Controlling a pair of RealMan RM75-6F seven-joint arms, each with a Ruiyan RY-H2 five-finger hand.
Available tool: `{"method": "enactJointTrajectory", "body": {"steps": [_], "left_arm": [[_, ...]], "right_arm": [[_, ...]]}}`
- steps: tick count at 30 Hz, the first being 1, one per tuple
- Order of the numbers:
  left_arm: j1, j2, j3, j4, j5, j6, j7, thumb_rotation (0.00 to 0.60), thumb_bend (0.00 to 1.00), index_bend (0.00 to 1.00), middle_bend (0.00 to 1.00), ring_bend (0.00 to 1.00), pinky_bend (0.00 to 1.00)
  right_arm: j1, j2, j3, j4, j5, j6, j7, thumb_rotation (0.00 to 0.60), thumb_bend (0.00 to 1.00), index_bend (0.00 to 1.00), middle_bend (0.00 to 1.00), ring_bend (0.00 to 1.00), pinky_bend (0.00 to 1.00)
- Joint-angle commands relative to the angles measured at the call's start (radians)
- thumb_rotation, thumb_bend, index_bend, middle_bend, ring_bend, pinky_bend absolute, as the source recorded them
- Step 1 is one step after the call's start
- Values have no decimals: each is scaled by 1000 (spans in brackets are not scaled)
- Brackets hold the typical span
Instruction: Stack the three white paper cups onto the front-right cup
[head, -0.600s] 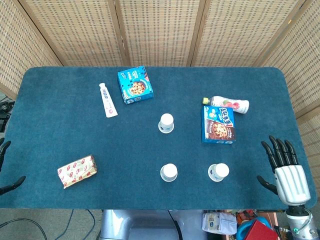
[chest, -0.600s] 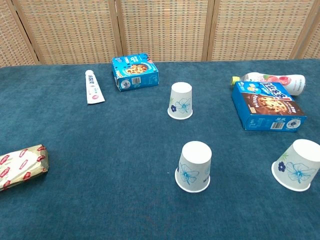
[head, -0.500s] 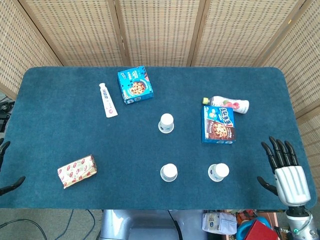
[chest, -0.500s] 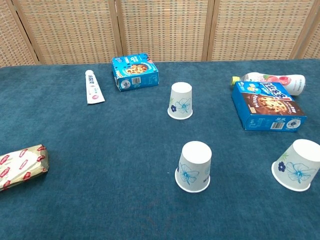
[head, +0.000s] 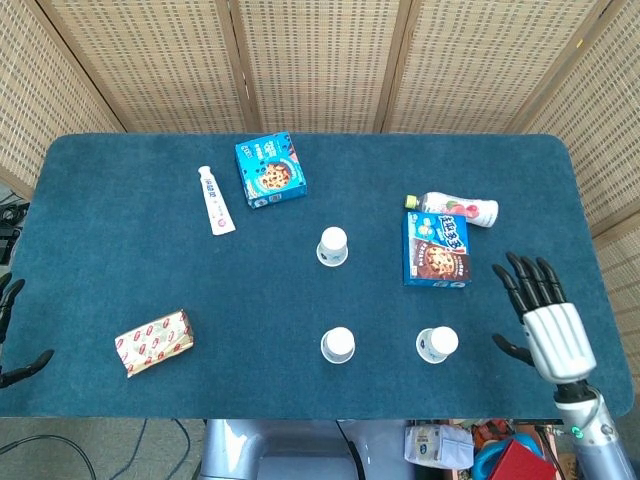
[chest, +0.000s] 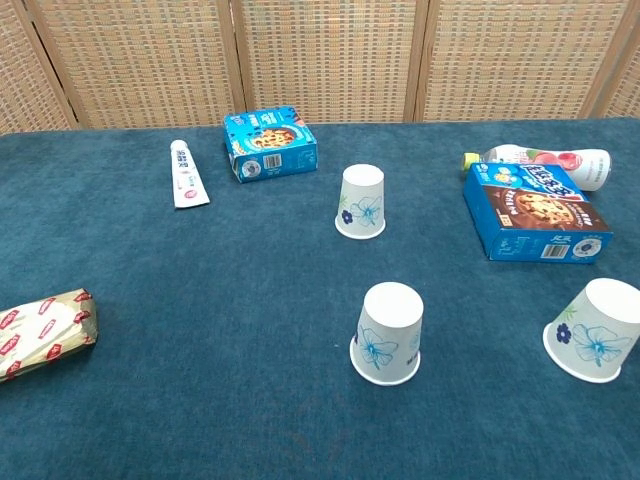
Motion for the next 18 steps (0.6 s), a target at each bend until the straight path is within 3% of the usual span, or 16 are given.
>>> {"method": "enactJointTrajectory", "body": {"steps": [1,7,10,18], "left_arm": [[-5,-5,-3,-4,-5,-5,16,600,181,0,0,0,0],[-12,-12,-12,1,-34,-27,26,600,181,0,0,0,0],[-20,-14,-21,4,-58,-48,27,600,181,0,0,0,0],[-40,-19,-43,13,-108,-91,35,600,181,0,0,0,0]], "right_arm": [[196,9,79,-25,76,-269,80,600,0,36,2,0,0],[382,-67,155,11,276,-554,132,600,0,79,65,0,1],[460,-127,187,65,381,-646,110,600,2,96,99,0,24],[618,-331,230,263,613,-721,-13,600,87,143,180,54,66]]}}
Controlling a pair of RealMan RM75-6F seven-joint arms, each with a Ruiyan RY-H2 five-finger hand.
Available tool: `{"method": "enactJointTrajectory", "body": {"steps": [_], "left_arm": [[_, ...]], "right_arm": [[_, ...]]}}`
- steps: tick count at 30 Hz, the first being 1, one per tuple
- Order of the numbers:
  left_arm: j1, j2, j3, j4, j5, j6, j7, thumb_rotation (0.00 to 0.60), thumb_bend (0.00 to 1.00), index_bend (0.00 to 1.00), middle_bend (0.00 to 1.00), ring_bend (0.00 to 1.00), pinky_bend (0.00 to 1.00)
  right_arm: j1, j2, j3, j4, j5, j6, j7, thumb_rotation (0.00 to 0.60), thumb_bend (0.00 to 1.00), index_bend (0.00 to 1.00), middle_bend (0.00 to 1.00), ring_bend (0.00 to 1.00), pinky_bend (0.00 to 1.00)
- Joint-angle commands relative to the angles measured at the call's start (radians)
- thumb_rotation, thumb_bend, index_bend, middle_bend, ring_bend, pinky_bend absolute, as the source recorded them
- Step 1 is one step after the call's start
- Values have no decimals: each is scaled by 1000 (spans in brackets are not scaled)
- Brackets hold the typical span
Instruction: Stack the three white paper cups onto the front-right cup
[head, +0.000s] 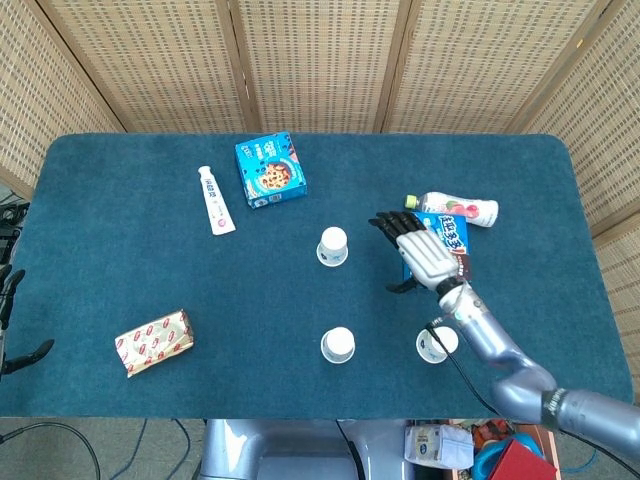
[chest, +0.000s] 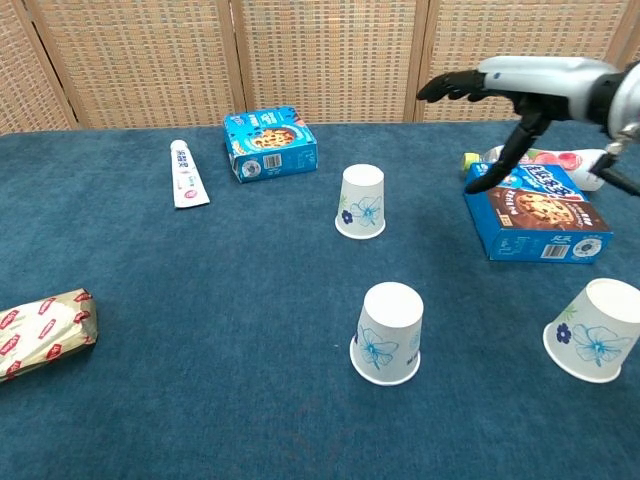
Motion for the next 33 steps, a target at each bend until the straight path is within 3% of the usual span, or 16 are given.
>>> {"method": "enactJointTrajectory", "body": {"steps": [1,13,27,29,33], "left_arm": [[-7,-1,-8,3,-18,-16,2,600,181,0,0,0,0],[-20,6,-33,15,-82,-57,-20,600,182,0,0,0,0],[-32,8,-42,28,-120,-92,-28,600,182,0,0,0,0],[-33,8,-43,30,-124,-96,-27,600,182,0,0,0,0],[-37,5,-43,32,-130,-105,-23,600,182,0,0,0,0]], "right_arm": [[90,-110,34,105,107,-45,-64,600,93,150,191,64,63],[234,-349,38,362,241,-83,-126,600,198,201,246,115,61],[307,-483,41,599,277,-108,-126,600,407,270,319,183,110],[309,-488,45,619,283,-114,-119,600,420,276,328,194,135],[309,-490,45,640,280,-121,-107,600,432,311,376,241,278]]}}
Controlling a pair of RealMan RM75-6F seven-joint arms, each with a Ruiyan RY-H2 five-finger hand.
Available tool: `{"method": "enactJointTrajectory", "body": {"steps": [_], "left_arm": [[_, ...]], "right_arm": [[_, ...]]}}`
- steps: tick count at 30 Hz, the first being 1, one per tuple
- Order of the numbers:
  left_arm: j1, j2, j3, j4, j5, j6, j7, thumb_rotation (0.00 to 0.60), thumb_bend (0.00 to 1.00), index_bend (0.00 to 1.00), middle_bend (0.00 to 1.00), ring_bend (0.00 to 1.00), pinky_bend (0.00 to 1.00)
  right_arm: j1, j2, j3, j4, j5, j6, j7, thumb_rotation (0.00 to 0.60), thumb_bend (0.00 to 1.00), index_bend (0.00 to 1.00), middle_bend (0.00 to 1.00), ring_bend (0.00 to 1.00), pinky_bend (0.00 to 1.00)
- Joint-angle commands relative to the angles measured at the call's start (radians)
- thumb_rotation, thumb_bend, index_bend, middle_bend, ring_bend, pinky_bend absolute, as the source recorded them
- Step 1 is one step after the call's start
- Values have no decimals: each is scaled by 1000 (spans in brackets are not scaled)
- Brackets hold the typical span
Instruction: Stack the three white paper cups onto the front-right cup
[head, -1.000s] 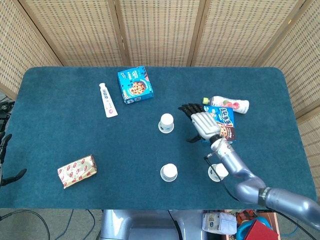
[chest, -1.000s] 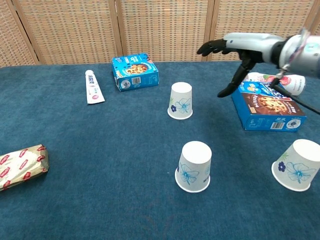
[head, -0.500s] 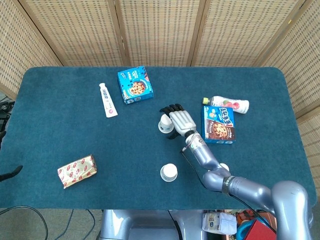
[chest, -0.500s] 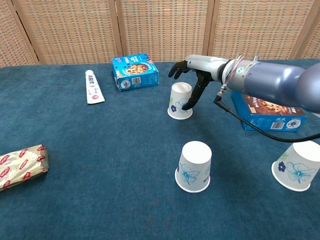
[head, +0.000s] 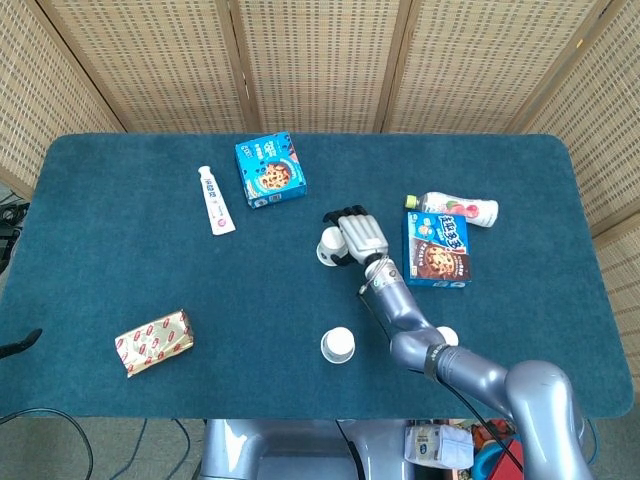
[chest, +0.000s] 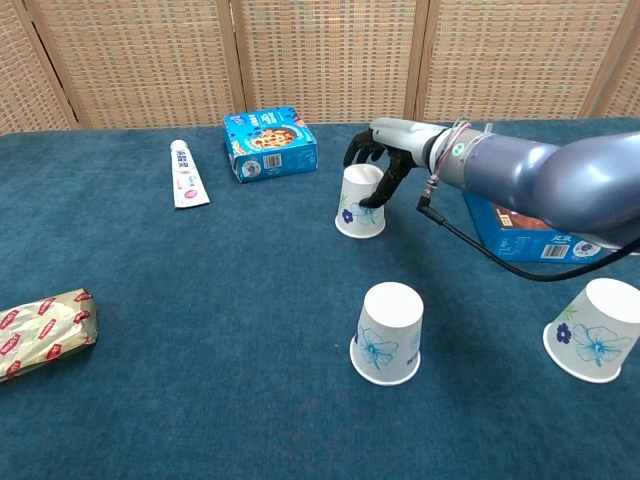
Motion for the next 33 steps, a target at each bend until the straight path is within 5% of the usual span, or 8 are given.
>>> {"method": "enactJointTrajectory", "body": {"steps": [1,7,18,33], "left_arm": [[-4,-2,1,0,-1,-6,6,600,182,0,0,0,0],[-7,-5,1,-1,-9,-13,18,600,182,0,0,0,0],[-12,-6,3,-3,-11,-21,23,600,182,0,0,0,0],[6,7,34,-28,60,26,4,600,183,0,0,0,0]], "right_arm": [[0,-2,0,14,-5,-5,11,600,433,323,395,256,316],[-3,-4,0,26,-21,-8,40,600,440,398,491,314,346],[-22,33,-2,-44,-78,27,81,600,449,404,501,320,346],[-236,444,-129,-708,-324,261,29,600,477,404,477,319,346]]}}
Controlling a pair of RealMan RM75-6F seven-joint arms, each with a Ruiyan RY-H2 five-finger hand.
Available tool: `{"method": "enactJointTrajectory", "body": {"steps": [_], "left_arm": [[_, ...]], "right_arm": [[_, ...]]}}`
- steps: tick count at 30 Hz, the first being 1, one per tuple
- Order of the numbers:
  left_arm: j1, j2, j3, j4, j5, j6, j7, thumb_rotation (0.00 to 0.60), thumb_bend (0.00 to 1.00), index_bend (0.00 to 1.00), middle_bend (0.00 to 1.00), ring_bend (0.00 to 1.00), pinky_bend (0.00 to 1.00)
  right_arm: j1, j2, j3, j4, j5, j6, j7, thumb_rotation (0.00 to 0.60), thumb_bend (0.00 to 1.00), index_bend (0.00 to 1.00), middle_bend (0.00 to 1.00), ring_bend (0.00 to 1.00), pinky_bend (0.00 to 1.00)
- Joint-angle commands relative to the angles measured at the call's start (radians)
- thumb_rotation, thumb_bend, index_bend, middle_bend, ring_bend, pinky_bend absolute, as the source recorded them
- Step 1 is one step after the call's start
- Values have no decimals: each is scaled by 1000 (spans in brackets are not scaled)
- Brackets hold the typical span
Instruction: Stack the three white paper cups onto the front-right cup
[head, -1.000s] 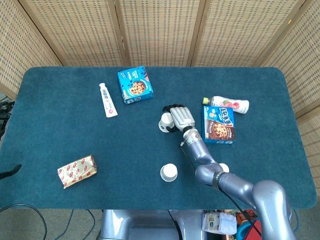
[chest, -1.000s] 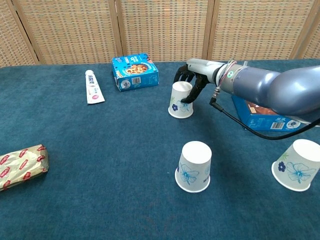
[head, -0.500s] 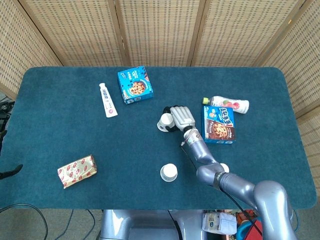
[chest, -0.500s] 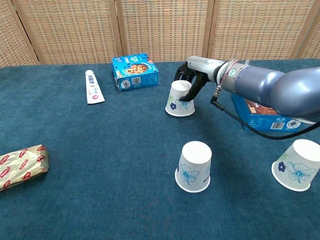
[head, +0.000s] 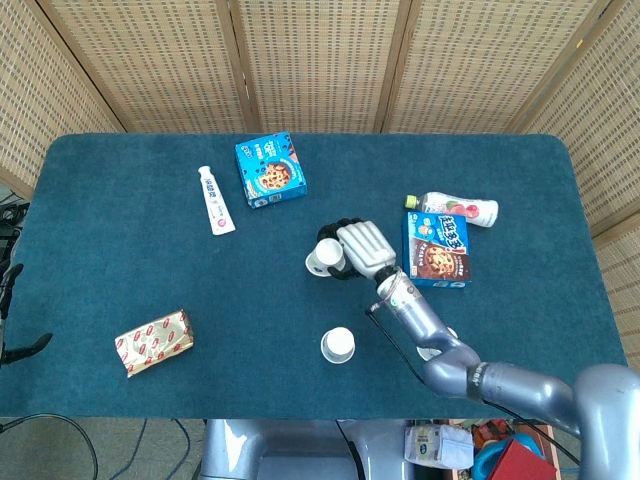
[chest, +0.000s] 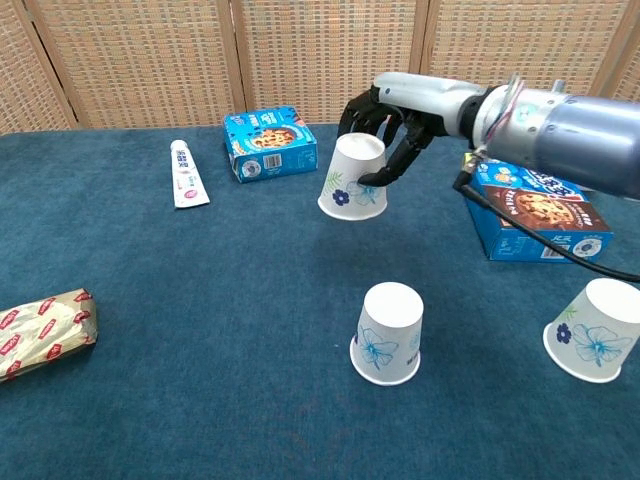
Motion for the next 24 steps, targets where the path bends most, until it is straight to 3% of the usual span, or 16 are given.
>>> {"method": "enactJointTrajectory", "body": {"steps": [1,7,11,17,24], "left_arm": [[6,4,7,-4,13,10,-9,600,182,0,0,0,0],[15,10,17,-11,43,36,-21,600,182,0,0,0,0],[19,12,20,-12,50,42,-27,600,182,0,0,0,0],[23,13,25,-16,62,53,-26,600,182,0,0,0,0],[28,11,31,-23,79,68,-18,600,182,0,0,0,0]], "right_arm": [[-121,204,-84,-269,-124,120,-43,600,477,404,476,319,346],[-220,361,-165,-431,-239,199,-30,600,477,404,474,319,346],[-282,438,-228,-467,-325,242,14,600,477,404,473,319,346],[-376,521,-324,-444,-480,341,72,600,477,404,472,319,346],[-453,551,-379,-357,-579,444,137,600,477,404,464,319,346]]}}
